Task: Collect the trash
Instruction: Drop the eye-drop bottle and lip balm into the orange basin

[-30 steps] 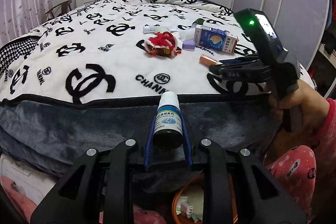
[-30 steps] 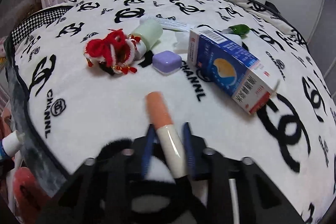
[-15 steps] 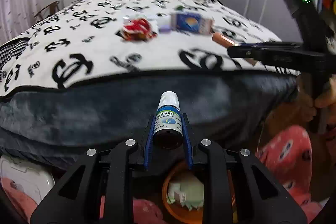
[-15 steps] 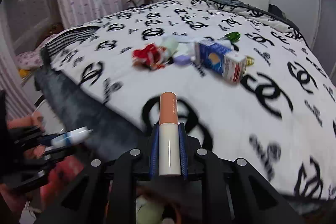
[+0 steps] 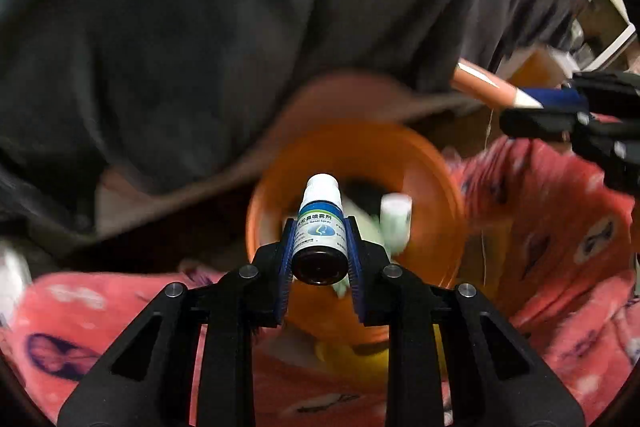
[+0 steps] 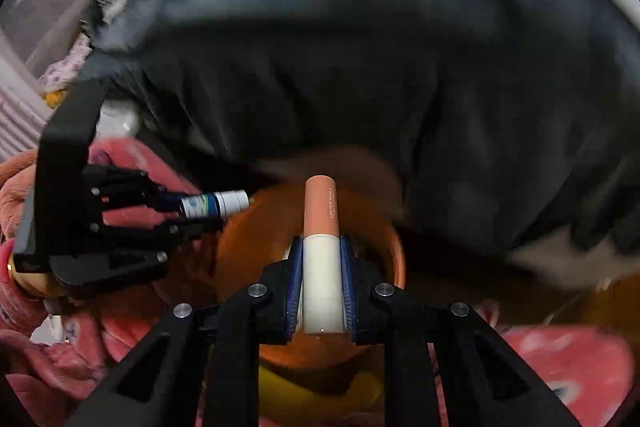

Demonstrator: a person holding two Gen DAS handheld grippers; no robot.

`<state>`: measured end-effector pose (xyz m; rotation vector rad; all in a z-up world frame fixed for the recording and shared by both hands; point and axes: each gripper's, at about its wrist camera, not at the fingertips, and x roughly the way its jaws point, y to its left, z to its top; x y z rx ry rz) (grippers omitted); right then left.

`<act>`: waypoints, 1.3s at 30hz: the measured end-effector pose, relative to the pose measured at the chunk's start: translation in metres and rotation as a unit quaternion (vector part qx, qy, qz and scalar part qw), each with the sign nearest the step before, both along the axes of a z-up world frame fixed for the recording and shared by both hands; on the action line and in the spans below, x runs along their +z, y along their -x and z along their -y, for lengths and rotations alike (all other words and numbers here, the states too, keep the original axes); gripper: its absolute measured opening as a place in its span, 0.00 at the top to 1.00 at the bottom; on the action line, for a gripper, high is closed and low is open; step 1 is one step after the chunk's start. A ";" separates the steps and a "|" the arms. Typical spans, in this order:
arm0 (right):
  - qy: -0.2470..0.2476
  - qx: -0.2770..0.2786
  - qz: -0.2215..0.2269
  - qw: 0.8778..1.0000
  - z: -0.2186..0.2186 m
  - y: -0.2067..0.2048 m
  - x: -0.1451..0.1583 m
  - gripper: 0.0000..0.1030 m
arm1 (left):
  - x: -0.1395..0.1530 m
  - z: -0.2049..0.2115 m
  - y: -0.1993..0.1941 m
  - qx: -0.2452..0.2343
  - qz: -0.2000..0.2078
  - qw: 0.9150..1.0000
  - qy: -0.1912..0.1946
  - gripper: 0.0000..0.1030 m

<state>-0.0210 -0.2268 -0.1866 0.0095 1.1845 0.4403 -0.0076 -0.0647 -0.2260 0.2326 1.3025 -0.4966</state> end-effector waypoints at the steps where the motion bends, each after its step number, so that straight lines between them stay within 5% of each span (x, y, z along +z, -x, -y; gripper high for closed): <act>1: 0.002 -0.001 -0.013 1.000 -0.001 0.000 -0.010 0.83 | -0.009 0.002 -0.002 0.001 -0.016 1.000 -0.008 0.77; 4: 0.007 -0.016 -0.074 0.997 -0.003 -0.006 -0.050 0.83 | -0.038 0.009 -0.006 -0.006 -0.070 0.997 -0.027 0.77; 10: 0.027 -0.014 -0.132 0.991 -0.010 -0.017 -0.084 0.83 | -0.083 0.016 -0.022 0.003 -0.154 0.987 -0.042 0.77; 13: 0.037 -0.011 -0.146 0.989 -0.011 -0.019 -0.093 0.81 | -0.097 0.024 -0.026 0.001 -0.161 0.985 -0.063 0.77; 14: 0.040 -0.010 -0.150 0.988 -0.012 -0.019 -0.095 0.72 | -0.103 0.025 -0.026 0.001 -0.166 0.984 -0.068 0.77; 15: 0.040 -0.011 -0.155 0.987 -0.012 -0.019 -0.098 0.50 | -0.104 0.025 -0.026 0.002 -0.165 0.984 -0.073 0.77; 16: 0.041 -0.015 -0.151 0.988 -0.011 -0.019 -0.097 0.45 | -0.105 0.024 -0.026 0.002 -0.167 0.983 -0.076 0.74; 19: 0.039 -0.023 -0.149 0.988 -0.005 -0.020 -0.096 0.45 | -0.107 0.022 -0.029 0.007 -0.171 0.982 -0.080 0.44; 23: 0.032 -0.036 -0.149 0.988 -0.001 -0.020 -0.096 0.45 | -0.105 0.020 -0.029 0.012 -0.167 0.982 -0.081 0.37; 39: 0.028 -0.059 -0.128 0.990 0.008 -0.018 -0.088 0.43 | -0.094 0.019 -0.030 0.023 -0.133 0.987 -0.082 0.36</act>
